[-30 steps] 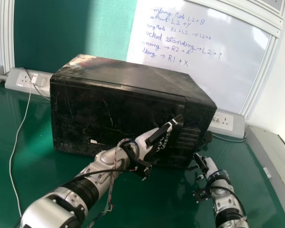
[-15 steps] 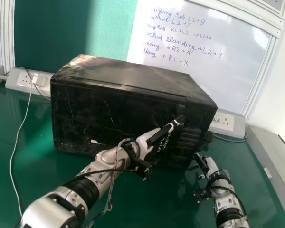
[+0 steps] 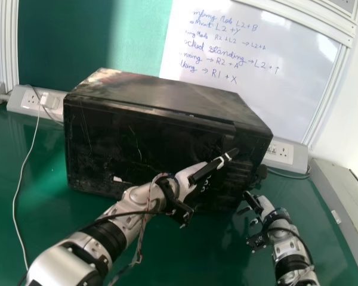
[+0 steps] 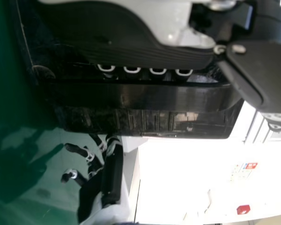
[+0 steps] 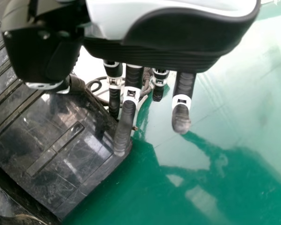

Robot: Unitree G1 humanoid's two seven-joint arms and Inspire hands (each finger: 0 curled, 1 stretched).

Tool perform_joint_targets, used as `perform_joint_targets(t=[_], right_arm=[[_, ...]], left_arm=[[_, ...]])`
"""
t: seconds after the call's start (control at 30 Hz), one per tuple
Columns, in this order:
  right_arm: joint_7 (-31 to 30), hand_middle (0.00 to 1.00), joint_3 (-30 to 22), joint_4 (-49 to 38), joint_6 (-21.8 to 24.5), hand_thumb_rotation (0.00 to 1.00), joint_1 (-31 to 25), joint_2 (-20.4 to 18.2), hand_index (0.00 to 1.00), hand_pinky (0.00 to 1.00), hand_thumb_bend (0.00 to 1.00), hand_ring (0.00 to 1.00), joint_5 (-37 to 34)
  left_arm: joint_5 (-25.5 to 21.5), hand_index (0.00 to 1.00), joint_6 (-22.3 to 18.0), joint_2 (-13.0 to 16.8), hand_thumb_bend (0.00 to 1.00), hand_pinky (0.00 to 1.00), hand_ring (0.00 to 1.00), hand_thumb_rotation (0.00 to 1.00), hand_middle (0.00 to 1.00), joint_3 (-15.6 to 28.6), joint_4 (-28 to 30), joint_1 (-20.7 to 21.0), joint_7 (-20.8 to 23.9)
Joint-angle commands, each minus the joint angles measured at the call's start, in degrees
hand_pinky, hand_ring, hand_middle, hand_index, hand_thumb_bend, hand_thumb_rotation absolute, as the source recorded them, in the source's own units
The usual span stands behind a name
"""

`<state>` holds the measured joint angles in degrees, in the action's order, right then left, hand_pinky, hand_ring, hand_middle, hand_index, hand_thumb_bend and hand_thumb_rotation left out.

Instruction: Open the door of oven

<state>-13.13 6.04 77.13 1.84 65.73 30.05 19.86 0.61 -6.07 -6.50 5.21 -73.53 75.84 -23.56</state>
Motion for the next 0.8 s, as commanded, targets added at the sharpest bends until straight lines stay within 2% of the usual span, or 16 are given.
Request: perform_joint_targets(t=[0.0, 0.13, 0.2, 0.23, 0.3, 0.33, 0.4, 0.43, 0.47, 0.5, 0.57, 0.6, 0.63, 0.67, 0.73, 0.77], right_arm=[[-4.84, 0.39, 1.29, -0.11, -1.78, 0.75, 1.14, -3.47, 0.81, 0.12, 0.53, 0.22, 0.37], [-2.67, 0.49, 6.43, -0.60, -6.85, 0.41, 0.79, -2.61, 0.81, 0.22, 0.45, 0.33, 5.49], [-3.83, 0.61, 5.49, -0.67, -7.69, 0.40, 0.64, -2.46, 0.79, 0.36, 0.41, 0.48, 4.42], [1.15, 0.63, 0.15, -0.81, -3.72, 0.43, -0.26, -3.42, 0.78, 0.39, 0.39, 0.52, -0.57], [6.26, 0.61, -11.12, -1.30, 0.81, 0.25, -2.12, -4.97, 0.75, 0.42, 0.54, 0.53, -11.50], [5.35, 0.62, -9.57, -1.74, -0.70, 0.24, -2.60, -4.65, 0.74, 0.43, 0.47, 0.54, -10.05], [0.08, 0.71, 0.09, -2.09, -9.39, 0.41, -2.19, -2.50, 0.77, 0.51, 0.34, 0.64, -0.84], [0.36, 0.66, 2.97, -2.06, -12.04, 0.41, -1.97, -2.19, 0.74, 0.41, 0.32, 0.56, 2.03], [2.63, 0.60, 5.74, -2.00, -13.19, 0.27, -1.83, -1.97, 0.70, 0.34, 0.36, 0.47, 5.01], [2.99, 0.56, 5.31, -1.76, -12.76, 0.26, -1.99, -2.05, 0.66, 0.32, 0.38, 0.44, 4.57], [-3.63, 0.65, -4.49, -0.89, -8.64, 0.49, -2.09, -2.96, 0.75, 0.43, 0.28, 0.55, -5.92], [-8.67, 0.62, -9.35, -0.71, -7.77, 0.60, -2.04, -3.45, 0.77, 0.39, 0.28, 0.52, -11.32], [-13.59, 0.64, -13.59, -0.82, -7.45, 0.79, -2.22, -4.12, 0.76, 0.44, 0.30, 0.56, -16.14], [-18.44, 0.71, -18.97, -0.91, -6.01, 0.89, -2.68, -5.11, 0.78, 0.55, 0.33, 0.64, -22.03], [-21.49, 0.78, -26.94, -0.64, -1.70, 0.98, -3.41, -6.32, 0.82, 0.65, 0.58, 0.70, -30.14], [-21.09, 0.78, -26.71, -0.83, -3.47, 0.99, -3.85, -6.44, 0.81, 0.65, 0.64, 0.71, -29.69]], left_arm=[[-0.13, 0.94, 1.11, -2.80, 1.00, 0.79, 0.84, 0.97, 0.92, -0.61, -0.63, 2.38, -2.76], [-1.13, 0.96, 2.14, -3.22, 1.00, 0.74, 0.84, 0.97, 0.92, 0.01, -0.62, 2.28, -4.00], [-2.25, 0.96, 2.93, -3.35, 1.00, 0.73, 0.82, 0.95, 0.90, 0.77, -0.68, 2.27, -5.15], [-2.86, 0.96, 3.30, -3.35, 1.00, 0.71, 0.80, 0.94, 0.89, 1.14, -0.70, 2.30, -5.94], [-3.62, 0.94, 3.60, -3.30, 1.00, 0.65, 0.76, 0.94, 0.85, 1.83, -0.70, 2.30, -7.29], [-3.81, 0.92, 3.64, -3.26, 1.00, 0.61, 0.73, 0.93, 0.82, 2.06, -0.69, 2.30, -7.74], [-4.00, 0.88, 3.85, -3.13, 1.00, 0.55, 0.67, 0.93, 0.76, 2.31, -0.67, 2.38, -8.36], [-4.12, 0.87, 3.95, -3.06, 1.00, 0.55, 0.66, 0.94, 0.75, 2.39, -0.65, 2.42, -8.72], [-4.27, 0.85, 4.12, -3.01, 1.00, 0.54, 0.65, 0.94, 0.73, 2.49, -0.66, 2.47, -9.04], [-4.38, 0.83, 4.27, -2.98, 1.00, 0.52, 0.63, 0.94, 0.72, 2.58, -0.67, 2.51, -9.30], [-4.36, 0.78, 4.21, -2.92, 1.00, 0.46, 0.59, 0.95, 0.68, 2.52, -0.72, 2.46, -9.64], [-4.35, 0.75, 4.16, -2.92, 1.00, 0.43, 0.57, 0.96, 0.67, 2.50, -0.72, 2.40, -9.72], [-4.37, 0.72, 4.08, -2.96, 1.00, 0.40, 0.55, 0.96, 0.65, 2.49, -0.66, 2.35, -9.83], [-4.39, 0.69, 3.93, -3.01, 1.00, 0.38, 0.52, 0.97, 0.63, 2.47, -0.58, 2.27, -10.04], [-4.48, 0.64, 3.85, -3.15, 1.00, 0.35, 0.47, 0.98, 0.58, 2.48, -0.43, 2.15, -10.29], [-4.52, 0.62, 3.89, -3.21, 1.00, 0.35, 0.45, 0.98, 0.55, 2.48, -0.38, 2.12, -10.38]])
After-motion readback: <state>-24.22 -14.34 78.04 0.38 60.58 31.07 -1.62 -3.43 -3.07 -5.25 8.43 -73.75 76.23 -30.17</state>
